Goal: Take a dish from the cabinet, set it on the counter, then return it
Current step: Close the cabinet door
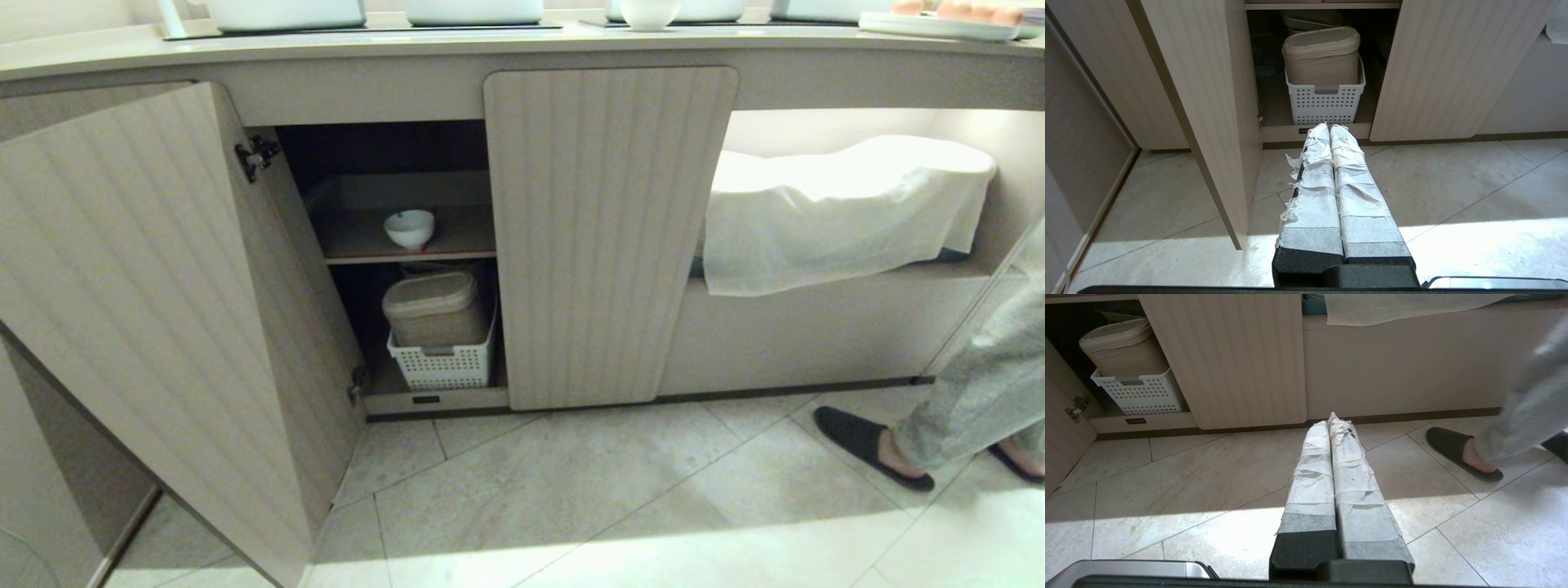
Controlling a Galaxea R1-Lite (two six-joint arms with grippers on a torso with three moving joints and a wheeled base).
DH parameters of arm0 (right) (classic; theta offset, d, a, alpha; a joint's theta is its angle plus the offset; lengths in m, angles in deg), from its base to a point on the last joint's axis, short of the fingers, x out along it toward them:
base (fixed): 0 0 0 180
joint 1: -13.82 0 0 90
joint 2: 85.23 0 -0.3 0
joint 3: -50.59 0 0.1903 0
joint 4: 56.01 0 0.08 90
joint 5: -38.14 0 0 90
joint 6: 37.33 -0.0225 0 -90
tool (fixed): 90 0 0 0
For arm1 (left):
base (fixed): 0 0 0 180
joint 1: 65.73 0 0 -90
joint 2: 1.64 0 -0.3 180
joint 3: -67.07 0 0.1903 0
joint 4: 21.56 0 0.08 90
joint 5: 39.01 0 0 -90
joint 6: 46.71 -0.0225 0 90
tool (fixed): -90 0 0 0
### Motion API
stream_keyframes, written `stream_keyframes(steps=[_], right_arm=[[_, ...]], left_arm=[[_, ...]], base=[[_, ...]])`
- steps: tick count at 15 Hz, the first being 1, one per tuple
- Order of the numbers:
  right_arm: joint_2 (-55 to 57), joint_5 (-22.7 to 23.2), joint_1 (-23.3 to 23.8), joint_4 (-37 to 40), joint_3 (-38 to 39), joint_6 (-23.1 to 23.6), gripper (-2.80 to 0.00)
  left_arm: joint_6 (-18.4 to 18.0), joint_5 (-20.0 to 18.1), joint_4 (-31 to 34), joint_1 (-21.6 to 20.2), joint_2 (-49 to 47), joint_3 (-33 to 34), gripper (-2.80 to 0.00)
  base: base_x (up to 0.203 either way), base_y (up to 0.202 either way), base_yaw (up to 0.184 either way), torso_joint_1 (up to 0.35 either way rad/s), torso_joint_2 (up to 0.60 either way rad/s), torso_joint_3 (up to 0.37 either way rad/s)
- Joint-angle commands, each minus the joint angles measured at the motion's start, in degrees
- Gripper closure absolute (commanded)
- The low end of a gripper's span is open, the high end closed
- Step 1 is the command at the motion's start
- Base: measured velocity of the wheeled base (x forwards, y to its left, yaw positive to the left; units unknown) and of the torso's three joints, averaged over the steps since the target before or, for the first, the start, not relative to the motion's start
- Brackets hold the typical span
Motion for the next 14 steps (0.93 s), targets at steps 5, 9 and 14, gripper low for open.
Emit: stream_keyframes(steps=[5,9,14], right_arm=[[0.06,-0.02,-0.01,-0.02,0.01,-0.01,0.00],[0.06,-0.02,-0.01,-0.02,0.01,-0.01,0.00],[0.06,-0.02,-0.01,-0.02,0.01,-0.01,0.00]], left_arm=[[0.04,0.00,-0.02,-0.01,-0.08,0.00,0.00],[0.04,0.00,-0.11,-0.01,-0.08,0.00,0.00],[-0.05,0.00,-0.06,-0.01,-0.08,0.00,0.00]], base=[[0.000,0.000,0.000,0.000,0.00,0.000],[0.000,0.000,0.000,0.000,0.00,0.000],[0.000,0.000,0.000,0.000,0.00,0.000]])
